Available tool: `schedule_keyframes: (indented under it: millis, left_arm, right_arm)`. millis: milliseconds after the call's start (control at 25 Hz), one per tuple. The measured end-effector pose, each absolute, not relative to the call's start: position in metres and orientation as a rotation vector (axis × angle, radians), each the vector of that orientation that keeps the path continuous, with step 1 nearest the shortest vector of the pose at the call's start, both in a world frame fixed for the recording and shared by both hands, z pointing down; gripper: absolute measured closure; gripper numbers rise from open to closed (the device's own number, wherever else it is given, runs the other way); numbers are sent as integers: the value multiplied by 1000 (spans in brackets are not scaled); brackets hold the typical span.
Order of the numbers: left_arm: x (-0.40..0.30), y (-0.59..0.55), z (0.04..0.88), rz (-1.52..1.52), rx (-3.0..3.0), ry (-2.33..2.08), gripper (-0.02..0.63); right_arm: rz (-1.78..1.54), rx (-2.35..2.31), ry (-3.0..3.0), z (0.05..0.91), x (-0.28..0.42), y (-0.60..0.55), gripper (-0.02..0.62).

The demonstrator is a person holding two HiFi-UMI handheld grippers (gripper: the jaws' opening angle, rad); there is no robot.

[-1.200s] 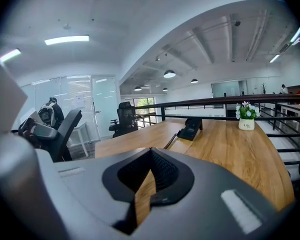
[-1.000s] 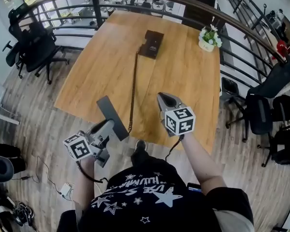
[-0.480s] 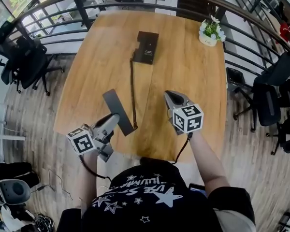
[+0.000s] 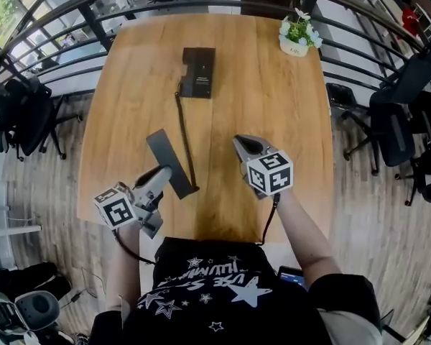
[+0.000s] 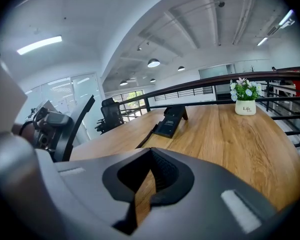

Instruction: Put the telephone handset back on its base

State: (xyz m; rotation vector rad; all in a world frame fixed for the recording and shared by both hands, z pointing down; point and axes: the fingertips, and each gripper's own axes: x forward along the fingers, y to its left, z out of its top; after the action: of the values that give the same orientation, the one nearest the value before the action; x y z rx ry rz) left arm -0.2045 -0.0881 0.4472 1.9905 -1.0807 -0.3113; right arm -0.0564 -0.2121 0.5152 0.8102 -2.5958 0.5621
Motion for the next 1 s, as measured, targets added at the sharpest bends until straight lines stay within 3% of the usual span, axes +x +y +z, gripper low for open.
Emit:
schedule_keyframes:
  millis: [1000]
  left_arm:
    - [-254, -255, 454, -92, 2193, -600, 528]
  right_arm:
    - [628, 1219, -2467, 514, -87, -266, 595]
